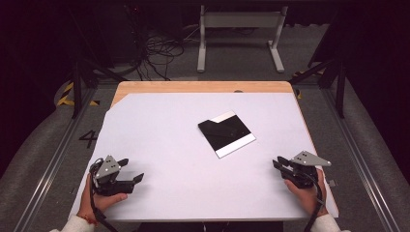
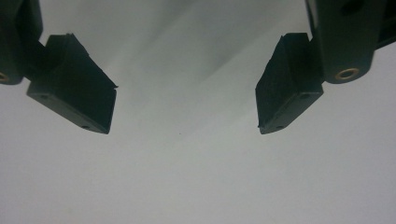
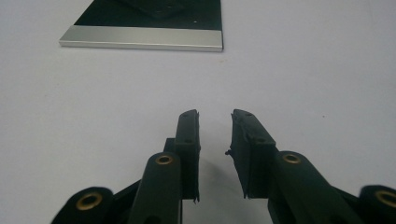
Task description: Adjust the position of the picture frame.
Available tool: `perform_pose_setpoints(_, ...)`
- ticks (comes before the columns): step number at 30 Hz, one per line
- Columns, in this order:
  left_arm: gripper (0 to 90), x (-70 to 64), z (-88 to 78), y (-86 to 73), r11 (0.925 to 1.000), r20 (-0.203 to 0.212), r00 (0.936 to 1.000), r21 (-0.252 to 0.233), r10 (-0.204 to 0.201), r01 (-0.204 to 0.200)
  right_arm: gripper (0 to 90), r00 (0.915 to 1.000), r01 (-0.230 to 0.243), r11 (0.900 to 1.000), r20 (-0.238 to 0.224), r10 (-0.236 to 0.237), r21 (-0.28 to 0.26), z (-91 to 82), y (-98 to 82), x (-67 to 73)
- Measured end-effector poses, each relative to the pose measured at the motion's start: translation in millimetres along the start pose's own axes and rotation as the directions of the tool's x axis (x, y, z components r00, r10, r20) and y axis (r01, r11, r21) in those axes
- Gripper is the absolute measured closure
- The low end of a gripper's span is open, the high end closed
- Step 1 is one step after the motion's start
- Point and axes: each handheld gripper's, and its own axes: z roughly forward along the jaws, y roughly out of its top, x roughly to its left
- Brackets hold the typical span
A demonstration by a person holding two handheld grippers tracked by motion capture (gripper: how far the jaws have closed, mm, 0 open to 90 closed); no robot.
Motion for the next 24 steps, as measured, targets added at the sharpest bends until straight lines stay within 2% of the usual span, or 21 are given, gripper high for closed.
perform_pose_setpoints(6, 25.9, -3.6, 4.8, 1.1, 0.9997, 0.023, 0.9997, 0.019, 0.012, -0.012, 81.5, 0.9997, 0.002, 1.0, -0.026, -0.002, 0.007, -0.8, -0.7, 0.0)
perform_pose_setpoints(7, 26.0, -3.9, 5.4, 1.5, 0.9994, 0.016, 0.9996, 0.026, 0.023, -0.024, 81.6, 0.9995, 0.003, 1.0, -0.031, -0.003, 0.007, -0.9, -0.6, 0.2)
perform_pose_setpoints(9, 28.1, -4.7, 6.8, 1.7, 0.999, 0.03, 0.999, 0.027, 0.034, -0.034, 81.6, 0.9994, 0.007, 1.0, -0.035, -0.007, 0.003, -0.7, 0.1, 0.2)
perform_pose_setpoints(10, 28.6, -5.4, 7.1, 2.3, 0.9984, 0.017, 0.9988, 0.033, 0.045, -0.045, 81.9, 0.9994, 0.003, 1.0, -0.036, -0.003, 0.0, -0.7, 1.0, 0.1)
perform_pose_setpoints(14, 29.2, -4.9, 6.2, 3.5, 0.999, 0.023, 0.9991, 0.026, 0.037, -0.038, 83.2, 0.9993, 0.012, 1.0, -0.034, -0.012, -0.012, 0.5, 5.2, -1.0)
perform_pose_setpoints(15, 32.4, -5.0, 6.5, 3.8, 0.999, 0.038, 0.9986, 0.024, 0.036, -0.037, 83.2, 0.9993, 0.017, 1.0, -0.032, -0.017, -0.011, 1.2, 5.9, -0.8)
perform_pose_setpoints(17, 35.4, -5.1, 7.9, 5.4, 0.9993, 0.041, 0.9987, 0.022, 0.03, -0.031, 84.8, 0.9992, 0.018, 1.0, -0.035, -0.018, -0.006, 1.9, 6.3, -0.5)
perform_pose_setpoints(18, 40.4, -4.0, 8.4, 6.4, 0.9988, 0.054, 0.9976, 0.021, 0.043, -0.045, 85.4, 0.9991, 0.023, 1.0, -0.036, -0.023, -0.001, 2.3, 6.7, -0.4)
perform_pose_setpoints(19, 45.6, -4.2, 9.4, 7.2, 0.9991, 0.061, 0.9975, 0.02, 0.037, -0.038, 86.1, 0.999, 0.025, 1.0, -0.036, -0.025, 0.0, 2.5, 6.9, -0.5)
perform_pose_setpoints(20, 46.4, -4.2, 10.9, 8.6, 0.9989, 0.056, 0.9976, 0.023, 0.04, -0.041, 87.8, 0.999, 0.021, 1.0, -0.039, -0.021, -0.004, 2.5, 7.3, -0.9)
perform_pose_setpoints(22, 62.7, -3.8, 13.1, 11.4, 0.998, 0.078, 0.9955, 0.028, 0.053, -0.056, 89.8, 0.9989, 0.024, 1.0, -0.041, -0.024, -0.007, 2.9, 9.2, -1.4)
perform_pose_setpoints(23, 67.8, -3.8, 13.1, 11.4, 0.998, 0.078, 0.9955, 0.028, 0.053, -0.056, 89.8, 0.9989, 0.024, 1.0, -0.041, -0.024, -0.007, 2.9, 9.2, -1.4)
perform_pose_setpoints(24, 67.8, -4.1, 14.4, 13.1, 0.9973, 0.08, 0.995, 0.039, 0.059, -0.062, 90.0, 0.9988, 0.025, 1.0, -0.042, -0.025, -0.01, 3.1, 10.0, -1.4)
